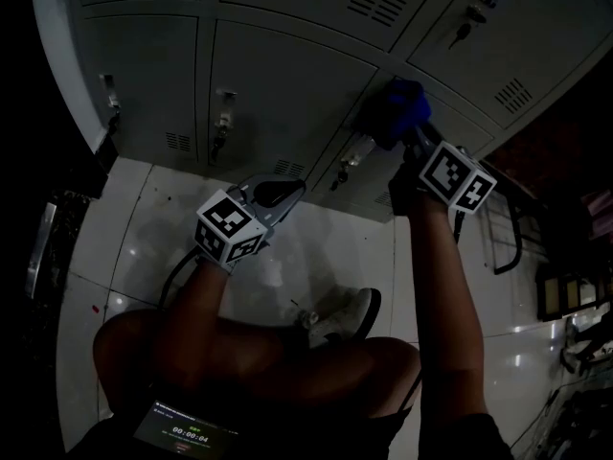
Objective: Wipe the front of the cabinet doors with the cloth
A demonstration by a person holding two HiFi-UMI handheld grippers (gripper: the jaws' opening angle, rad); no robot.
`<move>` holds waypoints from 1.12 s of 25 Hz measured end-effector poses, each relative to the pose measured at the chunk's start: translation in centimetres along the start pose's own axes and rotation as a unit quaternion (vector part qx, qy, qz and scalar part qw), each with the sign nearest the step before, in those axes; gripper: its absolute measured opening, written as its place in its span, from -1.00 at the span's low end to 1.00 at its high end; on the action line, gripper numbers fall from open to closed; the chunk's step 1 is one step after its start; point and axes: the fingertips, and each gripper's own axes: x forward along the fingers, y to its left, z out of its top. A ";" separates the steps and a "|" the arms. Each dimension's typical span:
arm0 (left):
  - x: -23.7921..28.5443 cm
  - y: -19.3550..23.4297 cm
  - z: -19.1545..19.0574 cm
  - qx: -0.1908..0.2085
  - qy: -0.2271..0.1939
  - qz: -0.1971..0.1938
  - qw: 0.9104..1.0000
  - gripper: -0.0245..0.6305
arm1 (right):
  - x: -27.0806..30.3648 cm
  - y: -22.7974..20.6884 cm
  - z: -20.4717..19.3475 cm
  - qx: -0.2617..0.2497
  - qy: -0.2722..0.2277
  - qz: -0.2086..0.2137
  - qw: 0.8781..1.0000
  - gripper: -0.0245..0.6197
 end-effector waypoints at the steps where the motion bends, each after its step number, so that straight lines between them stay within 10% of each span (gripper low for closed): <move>1: 0.0 0.0 -0.1 0.000 0.001 0.000 1.000 -0.91 | -0.3 -0.4 0.3 -0.001 -0.001 -0.003 1.000 -0.69; 28: 0.5 -0.4 -0.6 0.009 0.013 -0.004 1.000 -0.91 | -12.9 -19.4 1.9 0.057 -0.036 -0.198 0.978 -0.69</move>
